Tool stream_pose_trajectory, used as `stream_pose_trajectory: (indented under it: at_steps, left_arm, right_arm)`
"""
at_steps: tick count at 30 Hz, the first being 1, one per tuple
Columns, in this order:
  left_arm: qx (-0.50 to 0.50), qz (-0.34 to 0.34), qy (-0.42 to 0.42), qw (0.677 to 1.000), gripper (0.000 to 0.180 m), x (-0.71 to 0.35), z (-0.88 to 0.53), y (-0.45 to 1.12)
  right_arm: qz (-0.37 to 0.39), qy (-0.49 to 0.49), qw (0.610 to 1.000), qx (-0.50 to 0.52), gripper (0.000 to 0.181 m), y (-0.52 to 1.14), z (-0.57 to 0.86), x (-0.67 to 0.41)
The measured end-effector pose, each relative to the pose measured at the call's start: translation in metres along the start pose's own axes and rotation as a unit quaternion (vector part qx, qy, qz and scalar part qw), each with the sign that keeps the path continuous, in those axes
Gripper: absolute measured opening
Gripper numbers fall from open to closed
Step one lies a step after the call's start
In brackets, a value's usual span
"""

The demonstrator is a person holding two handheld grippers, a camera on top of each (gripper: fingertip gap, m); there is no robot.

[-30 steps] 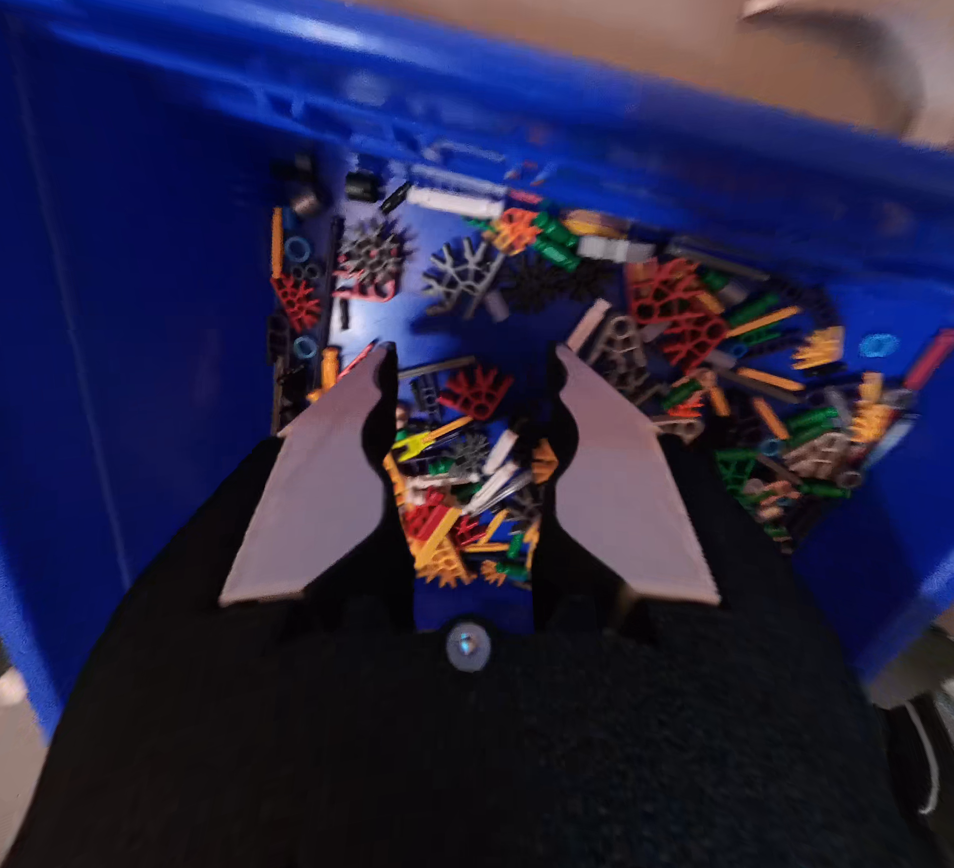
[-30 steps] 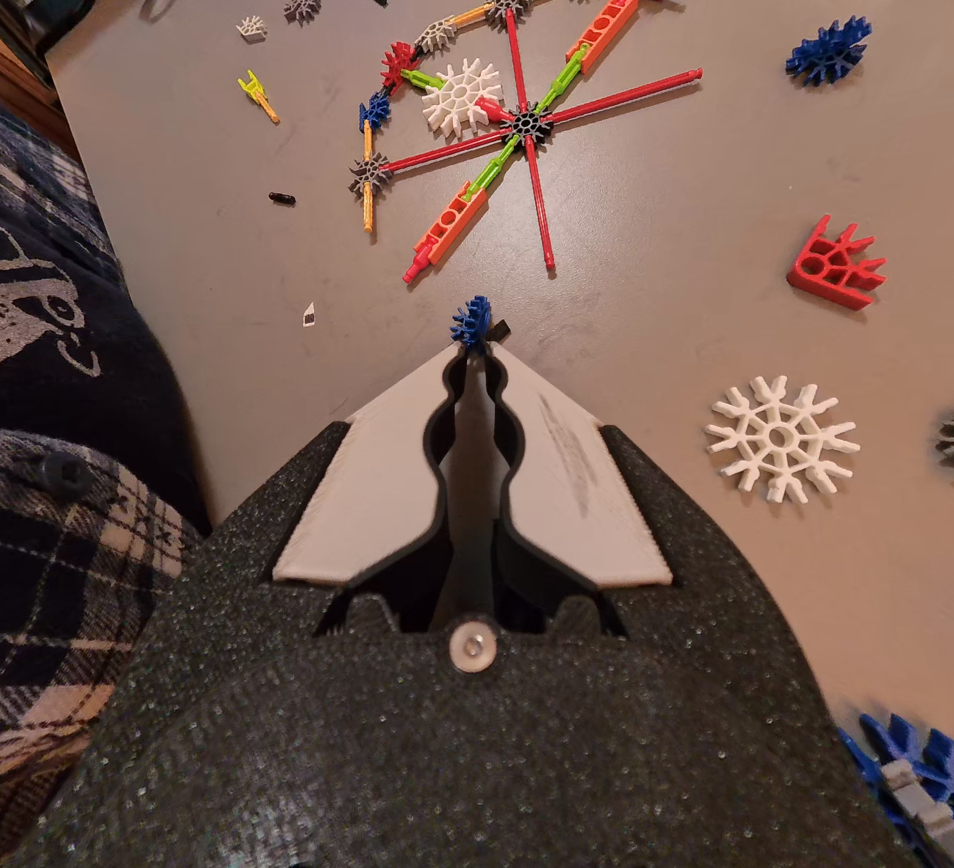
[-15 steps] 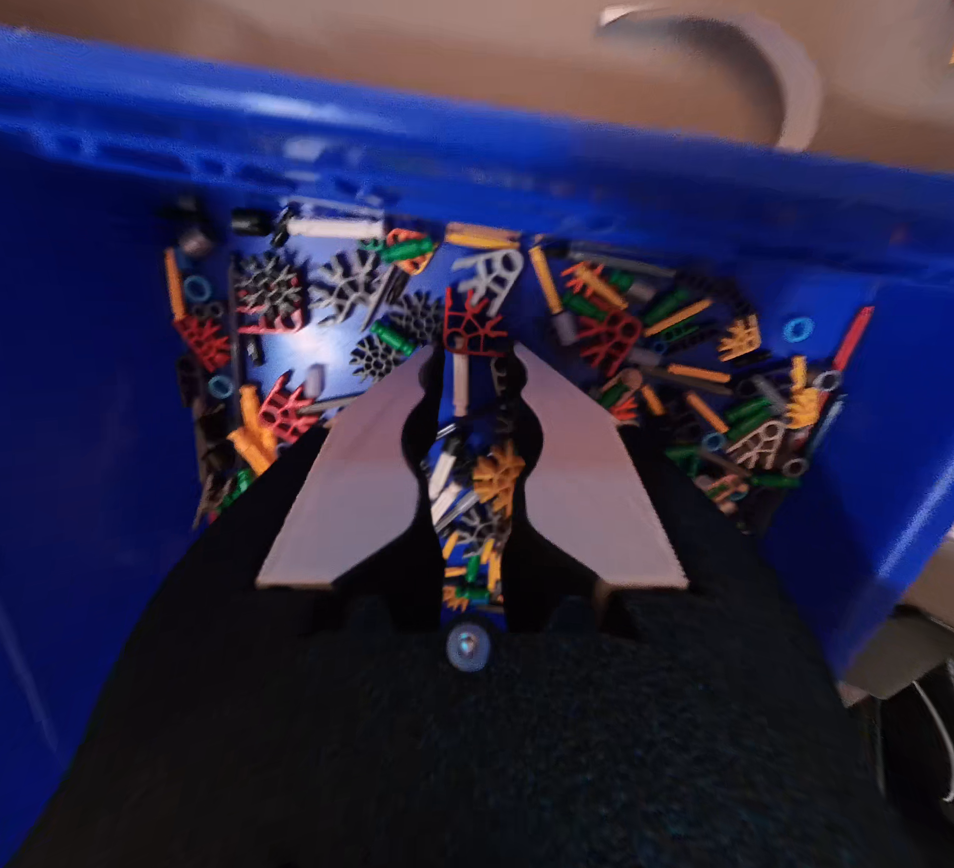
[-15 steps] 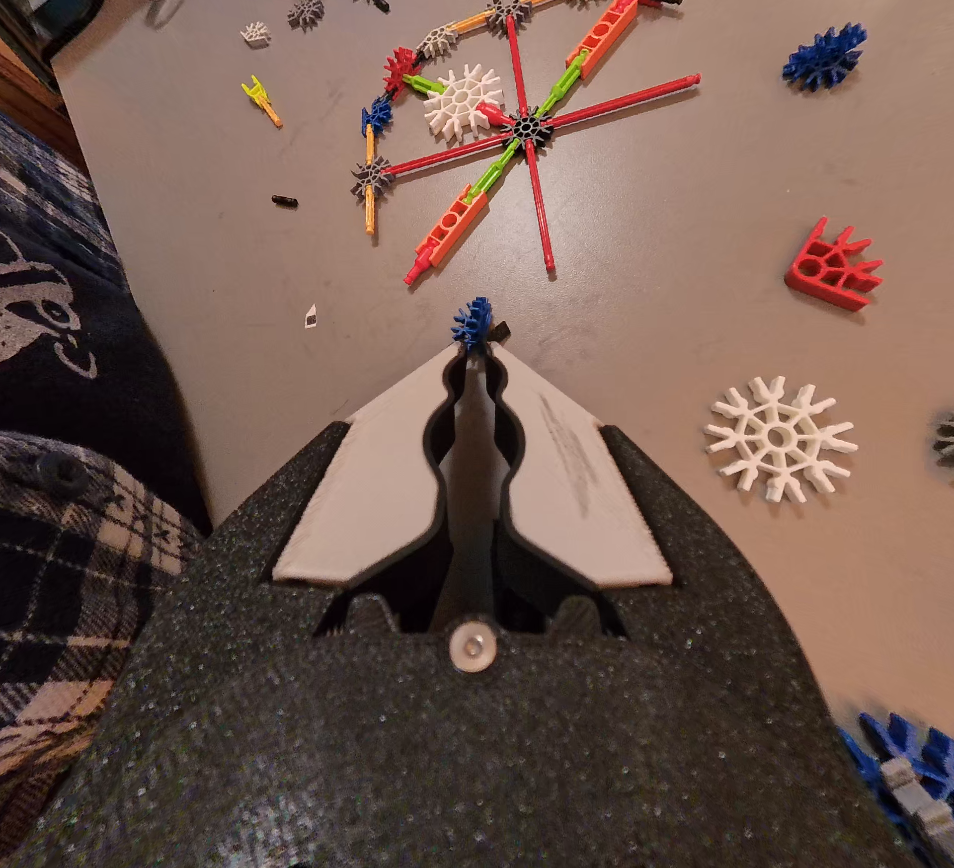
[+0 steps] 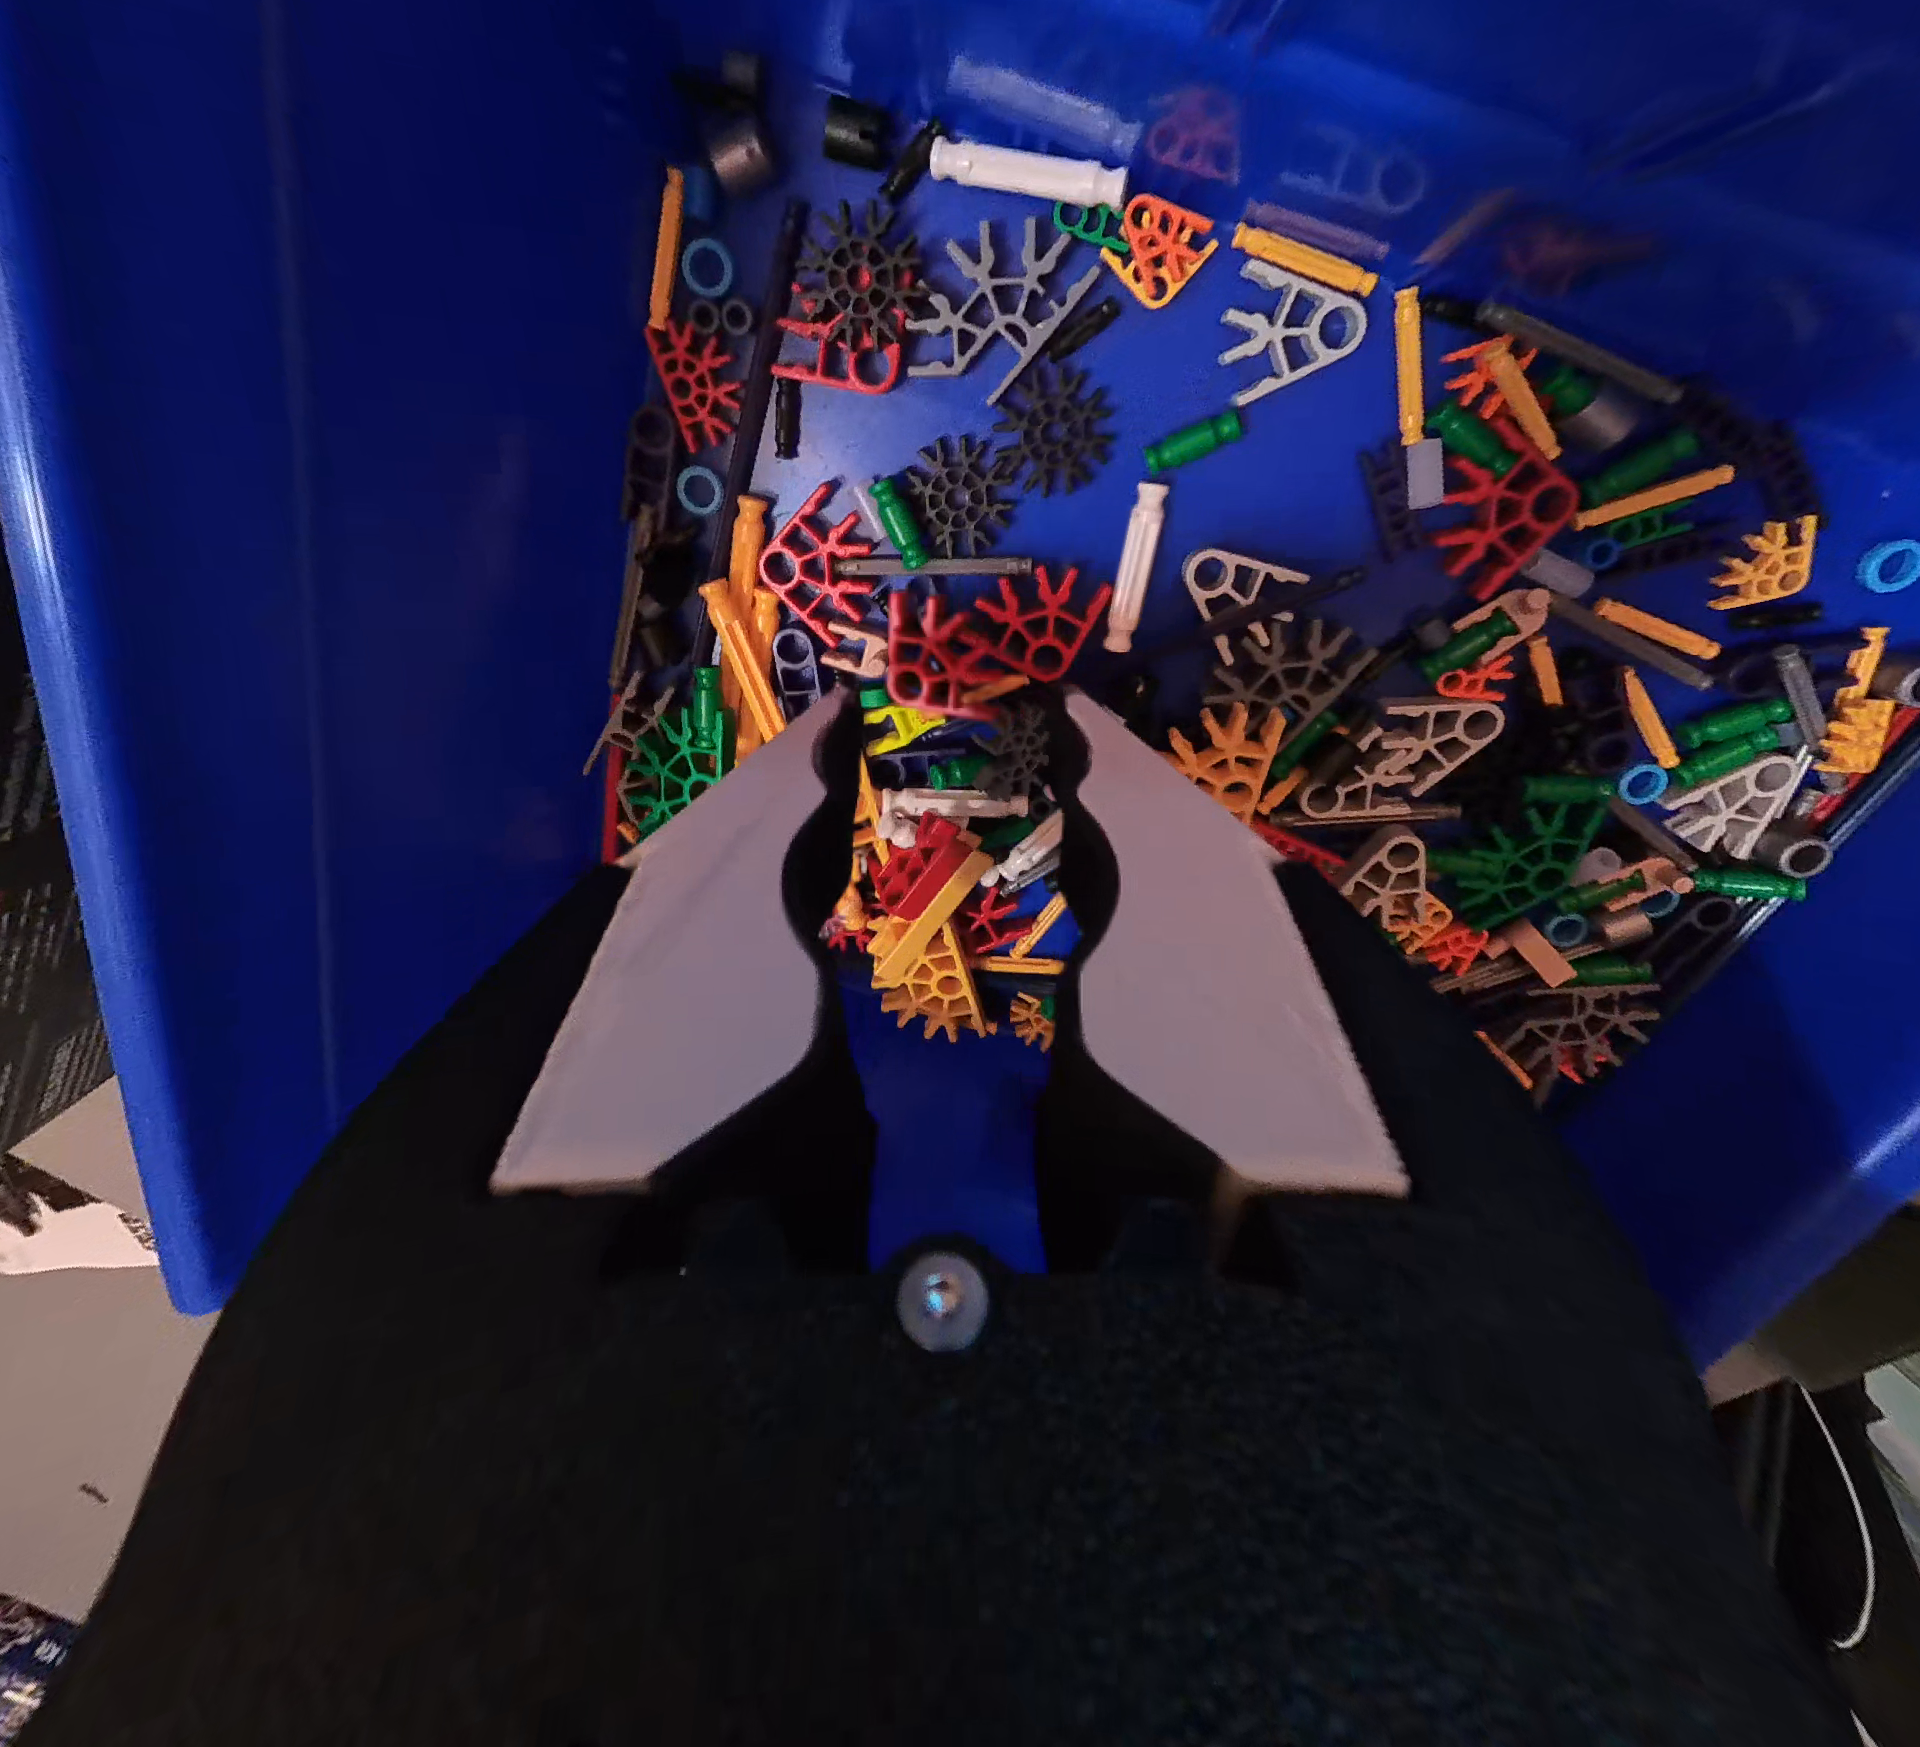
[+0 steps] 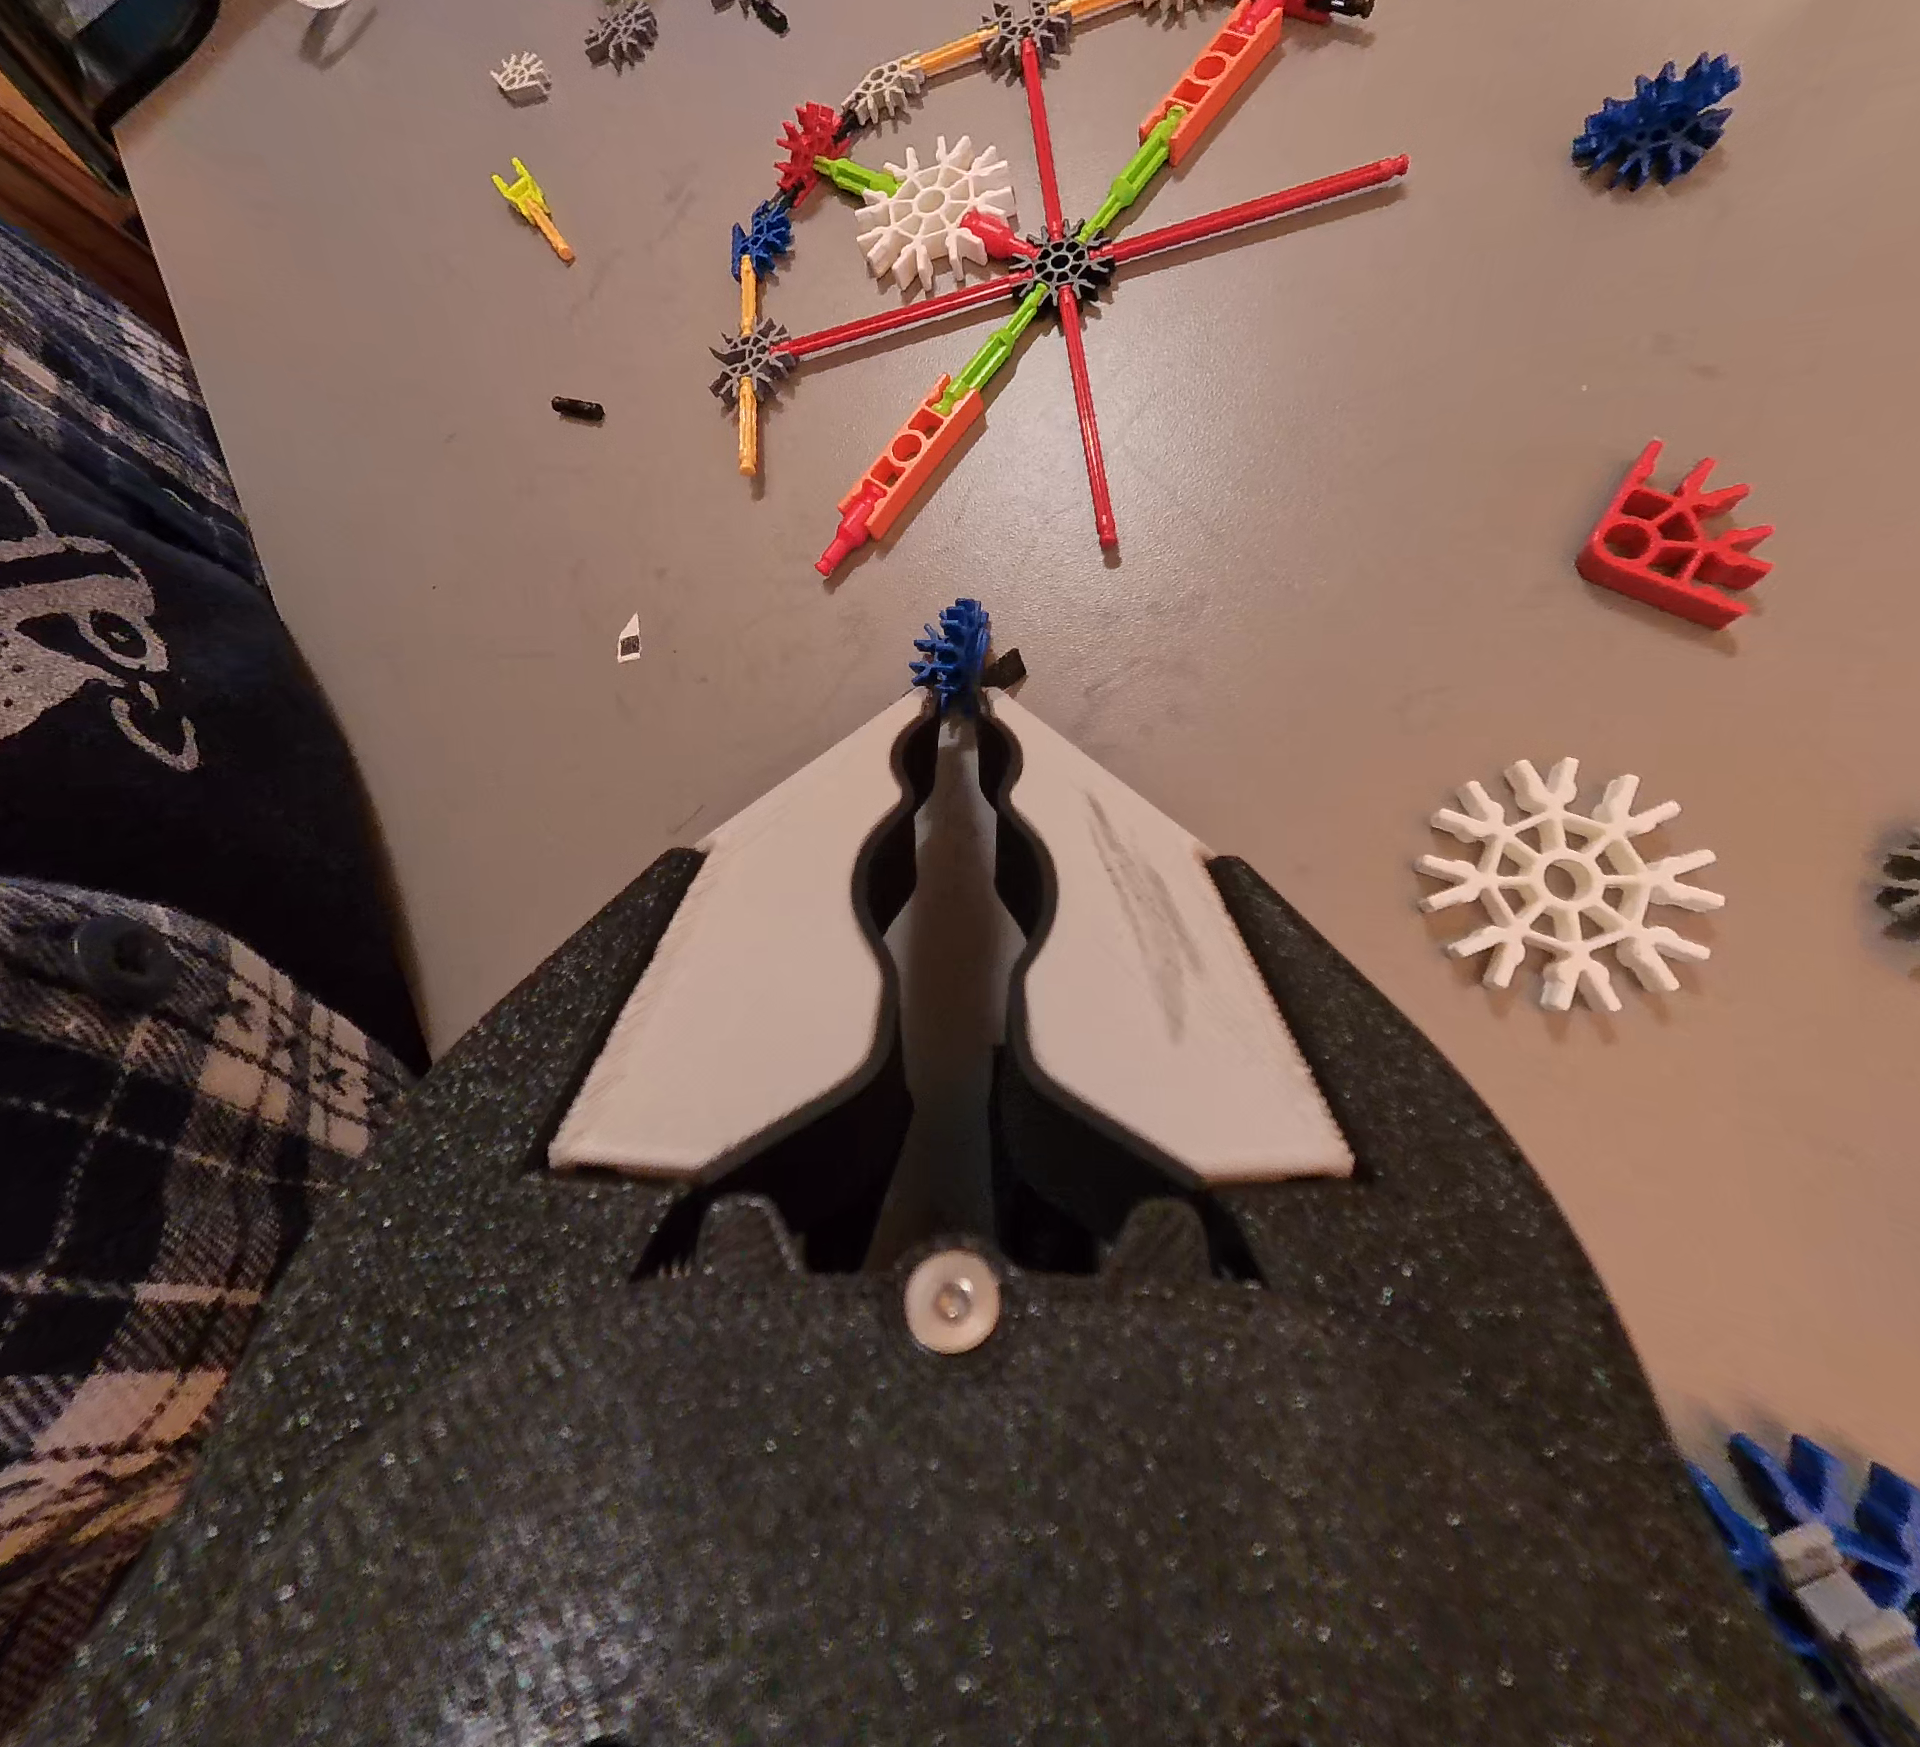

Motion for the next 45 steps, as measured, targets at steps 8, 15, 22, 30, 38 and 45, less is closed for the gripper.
stream_pose_trajectory:
  at_steps: [8,15,22,30,38,45]
  left_arm:
    - [0.004,-0.005,0.001,1.0,0.037,0.008,0.004,-0.007]
    - [0.021,-0.037,0.044,0.998,0.045,0.012,0.023,-0.009]
    - [0.046,-0.041,0.065,0.996,0.041,0.009,0.036,-0.006]
    - [0.053,-0.067,0.079,0.993,0.036,0.011,0.044,0.007]
    - [0.045,-0.088,0.082,0.992,0.022,0.015,0.037,0.009]
    - [0.011,-0.067,0.059,0.996,0.022,0.013,0.017,0.006]
  right_arm:
    - [0.003,-0.001,1.0,0.001,0.005,0.001,0.0,-0.002]
    - [0.006,-0.004,1.0,0.001,0.005,0.003,0.0,-0.003]
    - [0.009,-0.006,1.0,0.002,0.005,0.004,0.0,-0.004]
    - [0.015,-0.006,1.0,0.0,0.005,0.004,0.001,-0.006]
    - [0.02,-0.006,1.0,-0.001,0.005,0.004,0.001,-0.006]
    - [0.024,-0.004,1.0,-0.003,0.005,0.004,0.001,-0.007]
Point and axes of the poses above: each gripper's, where its closed fingertips meet, y out along the fingers, x out of its underside, z = x × y across the jaws, the point moved 6 cm from there along -y, back along the fingers, and after that the axes turned 7 degrees about -x, right-handed, at the moved point
